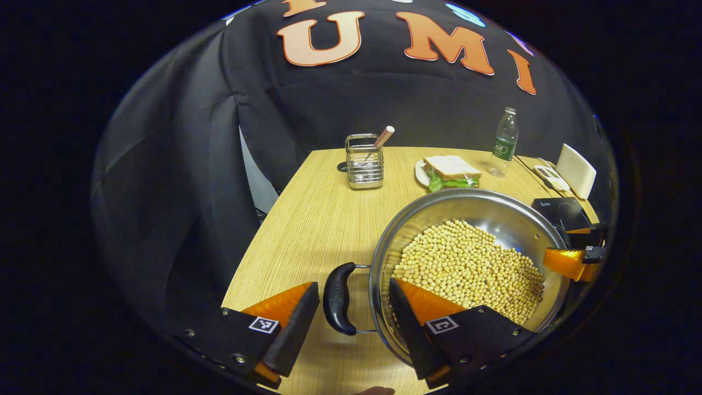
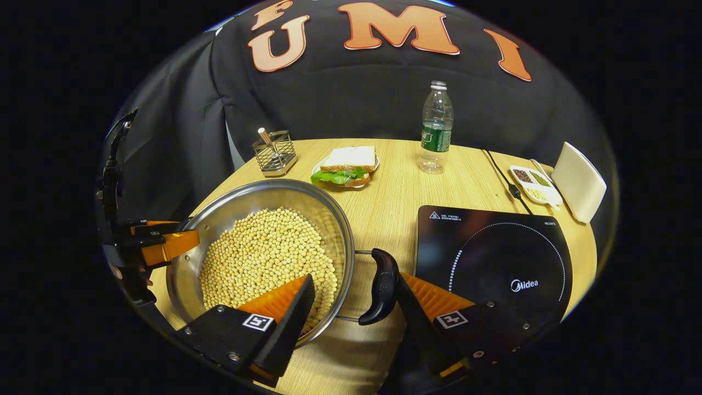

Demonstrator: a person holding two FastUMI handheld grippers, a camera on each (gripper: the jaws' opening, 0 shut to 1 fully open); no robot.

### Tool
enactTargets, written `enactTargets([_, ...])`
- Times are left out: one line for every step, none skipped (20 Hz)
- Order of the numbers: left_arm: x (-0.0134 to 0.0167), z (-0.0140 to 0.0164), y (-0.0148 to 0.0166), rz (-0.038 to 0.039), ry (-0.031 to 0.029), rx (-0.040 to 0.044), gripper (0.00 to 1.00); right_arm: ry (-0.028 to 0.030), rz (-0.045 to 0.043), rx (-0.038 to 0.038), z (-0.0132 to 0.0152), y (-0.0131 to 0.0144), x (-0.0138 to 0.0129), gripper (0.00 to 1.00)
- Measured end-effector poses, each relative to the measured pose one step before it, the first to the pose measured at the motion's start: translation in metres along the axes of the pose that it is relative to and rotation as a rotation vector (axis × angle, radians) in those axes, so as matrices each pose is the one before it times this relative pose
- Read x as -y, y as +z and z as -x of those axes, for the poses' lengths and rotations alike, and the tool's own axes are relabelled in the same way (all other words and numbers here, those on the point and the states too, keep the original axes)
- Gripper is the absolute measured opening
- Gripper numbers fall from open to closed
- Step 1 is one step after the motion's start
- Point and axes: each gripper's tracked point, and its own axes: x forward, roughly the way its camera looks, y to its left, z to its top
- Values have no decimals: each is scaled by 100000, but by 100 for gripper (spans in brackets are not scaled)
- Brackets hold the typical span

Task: First push the handle of the pot to place it horizontally, then grasp the pot with both hands and set it on the induction cooktop.

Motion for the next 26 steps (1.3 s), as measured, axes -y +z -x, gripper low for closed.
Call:
enactTargets([205,-156,-44,101,-787,14,82,-156,-315,-1190,-322,-141,-54,92])
enactTargets([41,-249,24,430,-330,265,82,-1035,188,1157,-195,246,76,90])
enactTargets([-13,-259,-11,554,422,282,82,-730,491,167,-156,70,41,90])
enactTargets([-377,-364,129,956,1373,608,82,-602,288,597,-1,11,-29,88])
enactTargets([72,-294,-182,405,103,-333,82,-459,596,566,-169,169,-17,88])
enactTargets([129,-41,-398,-163,-600,-1411,82,-313,631,401,-192,-21,-16,88])
enactTargets([405,-23,-434,162,-1615,-1305,82,-98,526,151,-180,147,10,88])
enactTargets([228,-17,-74,201,-683,-821,82,-241,346,167,-288,65,-59,88])
enactTargets([-135,22,-81,151,137,-235,82,-459,218,-68,-226,70,-21,88])
enactTargets([-264,-47,64,-381,761,-124,82,-1221,757,-345,-12,-77,79,88])
enactTargets([-128,-46,-160,-165,181,-415,82,-2354,1802,-272,-64,-45,340,88])
enactTargets([124,-31,-162,-177,-681,-771,82,-892,1155,-282,-68,-94,153,82])
enactTargets([167,143,-378,-46,-903,-883,82,48,363,16,97,20,-128,77])
enactTargets([-36,-107,-113,-195,-455,-849,84,-2,89,8,-37,28,-132,75])
enactTargets([-154,-114,-184,9,42,-562,82,415,-187,-374,-152,67,62,75])
enactTargets([44,22,-59,81,-474,-340,82,722,-791,-371,-281,23,33,75])
enactTargets([61,-53,-37,147,-362,-358,82,270,-1079,-539,-133,87,9,75])
enactTargets([166,-50,-2,261,-147,71,82,168,-610,402,-110,12,-147,76])
enactTargets([-29,-126,-47,332,409,-649,81,920,556,455,-135,69,-222,75])
enactTargets([-30,91,127,-53,542,134,79,-393,1293,693,-198,-8,-111,77])
enactTargets([-50,131,-39,374,532,350,79,-1317,1862,374,-191,-27,132,72])
enactTargets([71,-12,-11,127,182,257,78,-1334,1731,-197,-57,-139,82,80])
enactTargets([-68,20,-113,-121,-54,-450,77,-1708,417,-321,-222,45,222,80])
enactTargets([-24,62,119,75,-190,99,75,-192,-500,-161,56,-99,-82,80])
enactTargets([-84,-57,54,711,-178,895,75,90,-882,-345,-53,113,-79,77])
enactTargets([52,-36,85,524,-354,343,72,302,-489,-165,-58,-36,-16,76])
